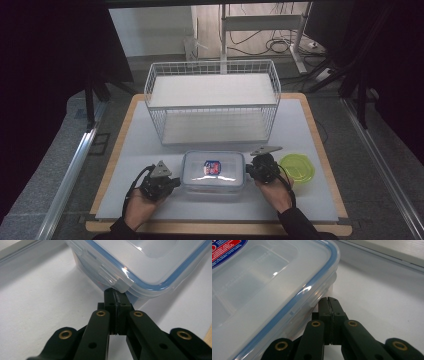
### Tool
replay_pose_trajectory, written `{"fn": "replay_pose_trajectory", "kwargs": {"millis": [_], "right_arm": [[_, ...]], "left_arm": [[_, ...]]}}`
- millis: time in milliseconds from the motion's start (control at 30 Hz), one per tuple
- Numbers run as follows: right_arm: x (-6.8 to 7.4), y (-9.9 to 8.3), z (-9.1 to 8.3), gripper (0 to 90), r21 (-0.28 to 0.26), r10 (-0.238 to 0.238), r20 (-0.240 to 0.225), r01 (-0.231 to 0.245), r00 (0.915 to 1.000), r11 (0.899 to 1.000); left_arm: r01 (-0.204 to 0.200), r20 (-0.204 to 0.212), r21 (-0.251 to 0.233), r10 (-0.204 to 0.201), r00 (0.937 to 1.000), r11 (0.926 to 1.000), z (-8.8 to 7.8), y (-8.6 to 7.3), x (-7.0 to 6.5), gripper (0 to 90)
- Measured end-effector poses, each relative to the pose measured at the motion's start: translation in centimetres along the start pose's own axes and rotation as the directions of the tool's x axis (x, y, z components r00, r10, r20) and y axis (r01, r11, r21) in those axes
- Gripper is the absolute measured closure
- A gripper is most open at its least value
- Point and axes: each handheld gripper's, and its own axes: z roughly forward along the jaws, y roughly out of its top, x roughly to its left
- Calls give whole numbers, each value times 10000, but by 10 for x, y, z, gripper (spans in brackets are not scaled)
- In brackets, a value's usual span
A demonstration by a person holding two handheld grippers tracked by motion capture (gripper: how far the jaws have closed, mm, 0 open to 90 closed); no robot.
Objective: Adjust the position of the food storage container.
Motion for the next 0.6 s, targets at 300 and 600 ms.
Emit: {"fn": "replay_pose_trajectory", "kwargs": {"millis": [300,600], "right_arm": [[7,-2,-17,839,-90,-648,259,651,9976,9978],[11,-18,-48,635,-350,-1253,141,1257,9920,9914]], "left_arm": [[-62,-520,-361,43,9986,9993,-11,-6,6,701],[-329,-1433,-842,206,9895,9959,-22,-23,9,334]]}}
